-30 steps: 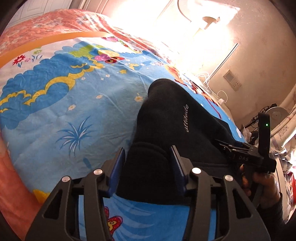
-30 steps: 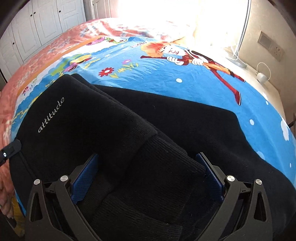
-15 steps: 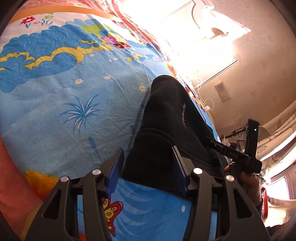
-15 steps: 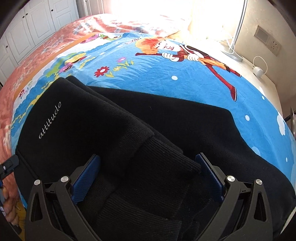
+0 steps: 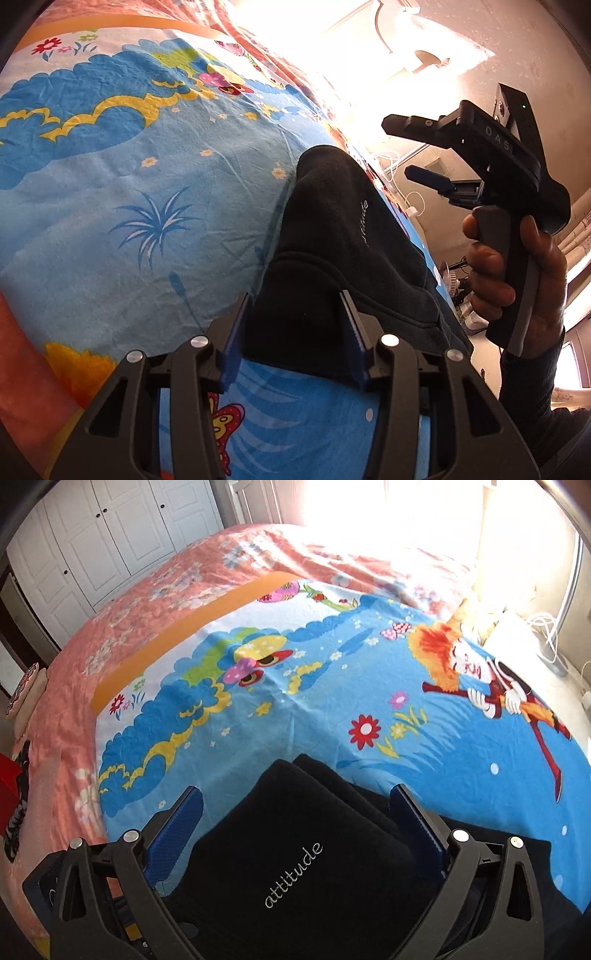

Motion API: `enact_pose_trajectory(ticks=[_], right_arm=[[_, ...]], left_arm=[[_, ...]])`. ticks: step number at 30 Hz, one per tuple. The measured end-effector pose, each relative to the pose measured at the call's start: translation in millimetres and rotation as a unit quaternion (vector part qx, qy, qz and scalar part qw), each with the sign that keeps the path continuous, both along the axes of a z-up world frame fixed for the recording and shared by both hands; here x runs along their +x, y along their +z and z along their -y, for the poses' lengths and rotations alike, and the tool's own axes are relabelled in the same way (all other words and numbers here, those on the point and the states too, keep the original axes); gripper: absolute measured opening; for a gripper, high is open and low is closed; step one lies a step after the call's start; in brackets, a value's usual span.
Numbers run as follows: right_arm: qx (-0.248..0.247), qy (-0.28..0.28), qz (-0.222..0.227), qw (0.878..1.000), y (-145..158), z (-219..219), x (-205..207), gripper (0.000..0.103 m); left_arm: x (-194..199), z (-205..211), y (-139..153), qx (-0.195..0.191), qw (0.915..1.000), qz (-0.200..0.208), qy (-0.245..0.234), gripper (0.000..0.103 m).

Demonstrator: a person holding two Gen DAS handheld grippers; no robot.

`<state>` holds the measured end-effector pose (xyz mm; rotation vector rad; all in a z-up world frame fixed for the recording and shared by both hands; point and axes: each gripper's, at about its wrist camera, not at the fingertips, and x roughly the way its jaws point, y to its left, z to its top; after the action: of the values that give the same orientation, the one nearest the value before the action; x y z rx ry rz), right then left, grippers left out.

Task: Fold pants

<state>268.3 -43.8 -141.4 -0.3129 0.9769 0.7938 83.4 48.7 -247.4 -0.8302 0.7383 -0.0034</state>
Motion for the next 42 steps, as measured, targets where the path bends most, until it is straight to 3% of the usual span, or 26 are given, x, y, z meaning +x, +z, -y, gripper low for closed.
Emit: enact_pose_trajectory(ticks=[3,6,8,12,17,20,24,27,30,35,40,42], right_arm=[[-0.025,0.015,-0.004,1.000,-20.3,-8.2,4.5,0.097],[-0.059,-0.003,-0.016,0.998,-62.4,-10.0,10.3,0.097],[-0.050,-0.003,-0.014,0.999,-84.0,-7.8,11.3,0.099],[-0.043,0.000,0.004,0.999,-83.1,-8.0,8.0,0.099],[-0.032,-0.003,0.000,0.999,-81.9,-8.4,9.1,0.099],[-0.031,-0.004,0.004,0.999,-82.1,-7.6,7.8,0.099],[-0.025,-0.006,-0.001,1.000,-82.2,-4.4,9.1,0.099],[-0.019,-0.007,-0.002,1.000,-81.8,-2.0,9.0,0.099],[-0.014,-0.007,-0.005,1.000,-81.5,-0.6,9.5,0.099],[-0.010,-0.008,-0.008,1.000,-81.1,0.9,9.8,0.099],[-0.010,-0.007,-0.008,1.000,-81.3,1.2,9.8,0.099],[-0.011,-0.007,-0.007,1.000,-81.4,1.3,9.7,0.098]], left_arm=[[1.3,0.2,1.1,0.005,1.0000,-0.001,-0.005,0.048],[0.9,-0.9,0.5,0.003,1.0000,0.002,-0.007,0.048],[0.3,0.3,1.3,0.001,0.9999,0.007,-0.014,0.054],[1.9,7.7,6.3,0.022,0.9989,0.006,-0.042,0.066],[2.5,10.3,5.4,0.029,0.9985,0.012,-0.045,0.065],[2.6,12.7,5.3,0.038,0.9982,0.003,-0.046,0.059],[0.8,15.1,9.4,0.042,0.9979,-0.009,-0.049,0.039],[0.1,18.6,20.0,0.059,0.9962,-0.003,-0.065,0.036],[0.6,11.6,15.5,0.045,0.9975,-0.006,-0.054,0.051],[2.1,6.0,14.7,0.038,0.9980,-0.002,-0.050,0.056],[9.6,-1.0,-0.8,-0.024,0.9983,-0.009,-0.052,0.056],[12.0,4.0,-0.4,-0.018,0.9984,-0.005,-0.053,0.055]])
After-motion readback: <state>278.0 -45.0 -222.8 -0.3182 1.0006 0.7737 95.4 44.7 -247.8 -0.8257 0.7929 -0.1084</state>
